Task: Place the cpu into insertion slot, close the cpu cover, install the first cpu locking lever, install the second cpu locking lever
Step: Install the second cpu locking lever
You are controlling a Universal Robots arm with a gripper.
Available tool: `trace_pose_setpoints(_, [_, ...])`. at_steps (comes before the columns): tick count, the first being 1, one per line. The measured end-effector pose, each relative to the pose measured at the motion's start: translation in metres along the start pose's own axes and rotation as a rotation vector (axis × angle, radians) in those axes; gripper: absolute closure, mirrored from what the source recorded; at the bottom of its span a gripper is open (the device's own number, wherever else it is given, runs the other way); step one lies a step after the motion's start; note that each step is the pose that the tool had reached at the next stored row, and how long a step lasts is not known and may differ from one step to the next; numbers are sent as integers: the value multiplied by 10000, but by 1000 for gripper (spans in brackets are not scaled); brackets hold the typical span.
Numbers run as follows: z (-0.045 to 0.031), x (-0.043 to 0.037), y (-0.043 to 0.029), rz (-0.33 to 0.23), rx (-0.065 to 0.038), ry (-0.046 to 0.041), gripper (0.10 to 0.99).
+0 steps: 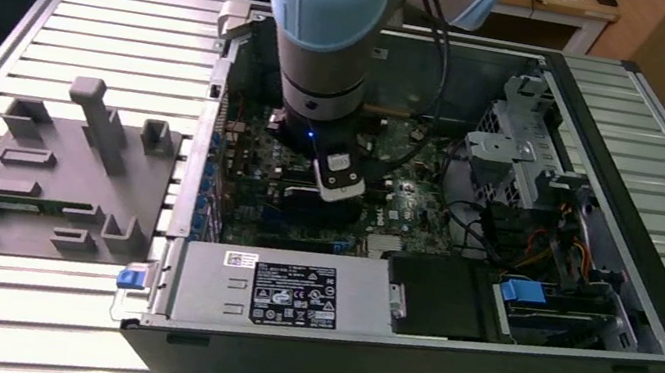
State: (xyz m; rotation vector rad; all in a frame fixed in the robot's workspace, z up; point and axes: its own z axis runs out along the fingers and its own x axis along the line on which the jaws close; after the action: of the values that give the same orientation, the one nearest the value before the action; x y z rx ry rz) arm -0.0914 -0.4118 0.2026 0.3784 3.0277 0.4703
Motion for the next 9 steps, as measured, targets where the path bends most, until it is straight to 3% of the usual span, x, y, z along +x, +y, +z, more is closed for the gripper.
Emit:
trace_pose_setpoints(6, [48, 59, -30, -19, -232, 65, 980])
trace_pose_setpoints(9, [66, 71, -39, -39, -257, 79, 980])
